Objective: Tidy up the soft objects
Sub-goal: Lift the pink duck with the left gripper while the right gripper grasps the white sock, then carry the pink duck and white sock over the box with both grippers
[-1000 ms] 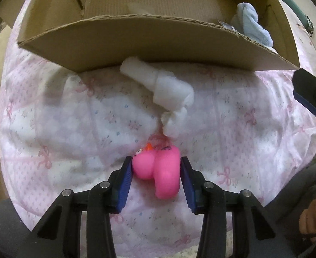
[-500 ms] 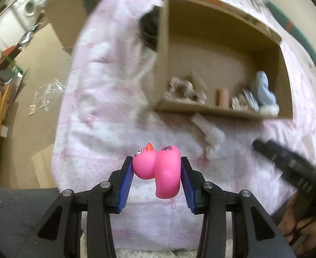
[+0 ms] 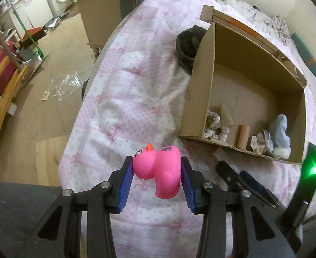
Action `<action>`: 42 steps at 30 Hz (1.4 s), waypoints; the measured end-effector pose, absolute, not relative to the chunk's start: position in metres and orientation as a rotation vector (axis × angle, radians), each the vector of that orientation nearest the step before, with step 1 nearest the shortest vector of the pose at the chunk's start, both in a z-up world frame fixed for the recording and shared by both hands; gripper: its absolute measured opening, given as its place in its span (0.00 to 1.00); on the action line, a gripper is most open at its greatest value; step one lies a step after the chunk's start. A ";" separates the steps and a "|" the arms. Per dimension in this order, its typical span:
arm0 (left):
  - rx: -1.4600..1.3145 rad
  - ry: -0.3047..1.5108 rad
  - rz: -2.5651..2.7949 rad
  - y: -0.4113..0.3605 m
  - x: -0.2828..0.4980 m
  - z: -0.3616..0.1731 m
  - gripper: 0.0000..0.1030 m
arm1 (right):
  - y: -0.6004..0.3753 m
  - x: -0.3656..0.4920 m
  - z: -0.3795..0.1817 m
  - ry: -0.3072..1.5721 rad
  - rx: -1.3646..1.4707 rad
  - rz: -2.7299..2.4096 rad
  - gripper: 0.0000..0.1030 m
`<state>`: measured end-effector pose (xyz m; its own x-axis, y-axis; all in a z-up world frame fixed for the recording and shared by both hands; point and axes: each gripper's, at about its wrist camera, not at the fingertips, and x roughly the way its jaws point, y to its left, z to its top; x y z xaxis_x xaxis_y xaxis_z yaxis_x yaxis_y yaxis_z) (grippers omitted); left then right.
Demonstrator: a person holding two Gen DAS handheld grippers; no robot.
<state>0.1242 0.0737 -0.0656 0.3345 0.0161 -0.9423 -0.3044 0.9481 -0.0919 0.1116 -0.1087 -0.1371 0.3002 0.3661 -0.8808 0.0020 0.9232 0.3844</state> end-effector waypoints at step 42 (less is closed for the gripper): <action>-0.179 1.235 0.168 0.050 0.123 -0.079 0.38 | -0.170 0.080 -0.060 1.188 0.292 0.385 0.32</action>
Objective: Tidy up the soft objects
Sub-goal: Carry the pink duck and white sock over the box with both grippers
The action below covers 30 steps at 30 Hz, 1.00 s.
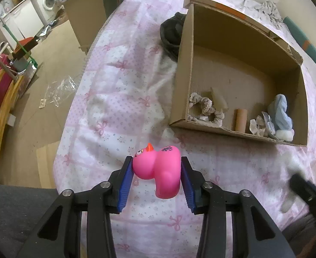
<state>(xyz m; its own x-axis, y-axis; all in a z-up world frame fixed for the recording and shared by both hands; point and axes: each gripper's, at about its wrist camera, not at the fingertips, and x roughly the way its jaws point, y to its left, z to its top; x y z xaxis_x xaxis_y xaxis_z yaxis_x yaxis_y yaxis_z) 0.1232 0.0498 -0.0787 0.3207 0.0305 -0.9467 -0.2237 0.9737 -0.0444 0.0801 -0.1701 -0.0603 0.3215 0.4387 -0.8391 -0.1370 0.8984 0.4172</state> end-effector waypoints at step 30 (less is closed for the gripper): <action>-0.119 0.929 0.016 0.015 0.205 -0.007 0.38 | -0.229 0.150 -0.042 0.992 0.421 0.356 0.32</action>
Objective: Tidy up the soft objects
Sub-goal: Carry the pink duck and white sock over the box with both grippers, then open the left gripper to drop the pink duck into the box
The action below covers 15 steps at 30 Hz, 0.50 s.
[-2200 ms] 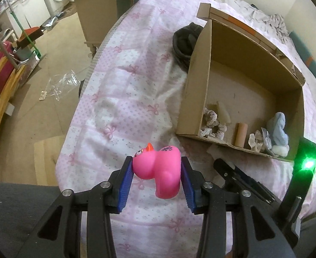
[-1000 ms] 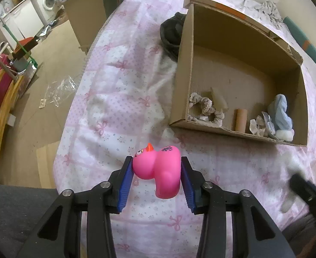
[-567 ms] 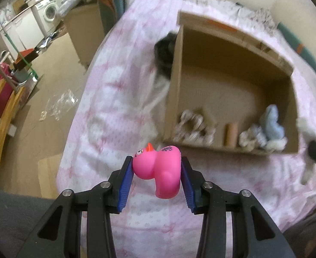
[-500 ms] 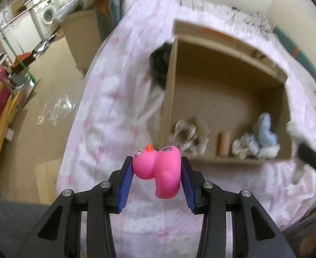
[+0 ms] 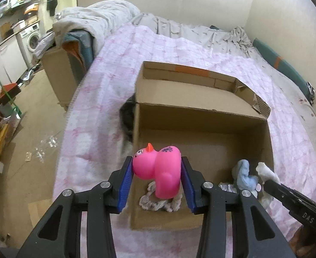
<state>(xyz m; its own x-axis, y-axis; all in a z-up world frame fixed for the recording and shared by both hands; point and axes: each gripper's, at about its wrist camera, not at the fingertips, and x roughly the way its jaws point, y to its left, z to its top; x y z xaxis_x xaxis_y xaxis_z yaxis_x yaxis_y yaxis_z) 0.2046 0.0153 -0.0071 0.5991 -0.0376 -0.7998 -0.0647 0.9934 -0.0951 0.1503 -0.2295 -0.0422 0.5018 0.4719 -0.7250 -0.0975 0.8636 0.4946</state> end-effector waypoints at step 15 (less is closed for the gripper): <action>-0.029 0.984 -0.035 -0.004 0.207 -0.049 0.37 | -0.226 0.152 -0.065 1.026 0.344 0.298 0.32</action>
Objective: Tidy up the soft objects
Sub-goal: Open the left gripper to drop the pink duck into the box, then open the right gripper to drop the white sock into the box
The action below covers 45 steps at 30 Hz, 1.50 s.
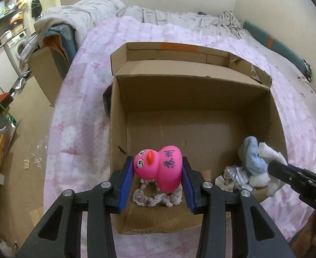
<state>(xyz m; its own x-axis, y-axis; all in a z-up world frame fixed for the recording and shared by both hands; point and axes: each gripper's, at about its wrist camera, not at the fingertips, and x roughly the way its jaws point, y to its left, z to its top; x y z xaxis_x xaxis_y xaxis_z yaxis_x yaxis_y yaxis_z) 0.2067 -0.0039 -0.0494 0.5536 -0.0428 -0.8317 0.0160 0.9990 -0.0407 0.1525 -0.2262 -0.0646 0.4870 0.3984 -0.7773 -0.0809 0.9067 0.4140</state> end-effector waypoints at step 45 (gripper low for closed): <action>-0.029 0.880 0.015 -0.001 0.189 -0.024 0.60 | -0.225 0.157 -0.063 1.004 0.345 0.285 0.34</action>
